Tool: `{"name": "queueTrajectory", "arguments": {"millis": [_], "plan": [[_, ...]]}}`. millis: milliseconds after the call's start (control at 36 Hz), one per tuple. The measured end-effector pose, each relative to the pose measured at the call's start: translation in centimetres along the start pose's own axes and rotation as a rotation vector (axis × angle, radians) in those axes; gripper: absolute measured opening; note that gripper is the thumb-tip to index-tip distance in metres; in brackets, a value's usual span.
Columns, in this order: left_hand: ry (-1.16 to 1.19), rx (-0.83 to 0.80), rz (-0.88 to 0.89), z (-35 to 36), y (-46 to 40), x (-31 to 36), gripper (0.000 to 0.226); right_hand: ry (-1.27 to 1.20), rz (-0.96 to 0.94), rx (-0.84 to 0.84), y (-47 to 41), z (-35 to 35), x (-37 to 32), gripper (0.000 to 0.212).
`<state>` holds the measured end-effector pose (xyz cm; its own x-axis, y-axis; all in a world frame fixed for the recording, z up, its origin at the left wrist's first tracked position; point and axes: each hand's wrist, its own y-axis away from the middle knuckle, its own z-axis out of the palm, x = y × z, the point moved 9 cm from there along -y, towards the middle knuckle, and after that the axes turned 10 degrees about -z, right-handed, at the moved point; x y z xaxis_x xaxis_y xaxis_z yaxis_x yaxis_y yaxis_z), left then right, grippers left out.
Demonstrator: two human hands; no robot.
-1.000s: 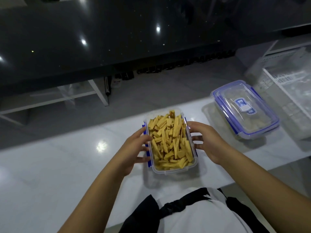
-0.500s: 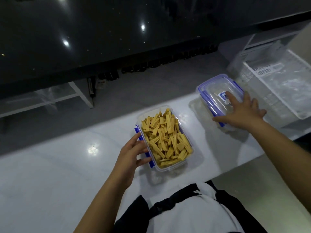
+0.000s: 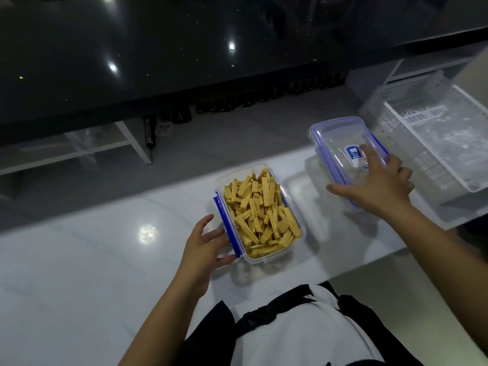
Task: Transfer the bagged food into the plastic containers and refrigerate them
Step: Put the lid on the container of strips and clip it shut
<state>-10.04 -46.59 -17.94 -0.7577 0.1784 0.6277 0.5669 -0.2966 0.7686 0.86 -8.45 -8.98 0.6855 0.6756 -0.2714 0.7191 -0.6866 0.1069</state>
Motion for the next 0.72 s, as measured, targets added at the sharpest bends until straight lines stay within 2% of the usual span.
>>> {"name": "queueTrajectory", "arguments": {"millis": [111, 167, 250, 417, 528, 722], "plan": [[-0.065, 0.047, -0.018, -0.2, -0.6, -0.3, 0.062, -0.147, -0.124, -0.077, 5.6, 1.7, -4.7, 0.126], [-0.118, 0.056, -0.022, -0.1, -0.9, -0.4, 0.051, -0.115, -0.188, -0.153, 8.5, 3.5, -7.2, 0.125], [-0.075, 0.019, -0.026, 0.7, -0.8, -0.8, 0.046, -0.019, -0.242, -0.245, 11.0, 6.3, -9.9, 0.122], [0.021, -0.021, -0.024, 1.7, -0.6, -1.5, 0.045, 0.065, -0.338, -0.161, 11.2, 8.6, -13.9, 0.120], [0.077, -0.037, -0.013, 1.4, -0.3, -1.6, 0.038, 0.083, -0.352, -0.175, 10.5, 9.6, -14.8, 0.118], [0.077, -0.081, 0.037, 0.7, 0.1, -1.0, 0.044, 0.147, -0.372, -0.241, 9.5, 10.5, -15.7, 0.121]]}}
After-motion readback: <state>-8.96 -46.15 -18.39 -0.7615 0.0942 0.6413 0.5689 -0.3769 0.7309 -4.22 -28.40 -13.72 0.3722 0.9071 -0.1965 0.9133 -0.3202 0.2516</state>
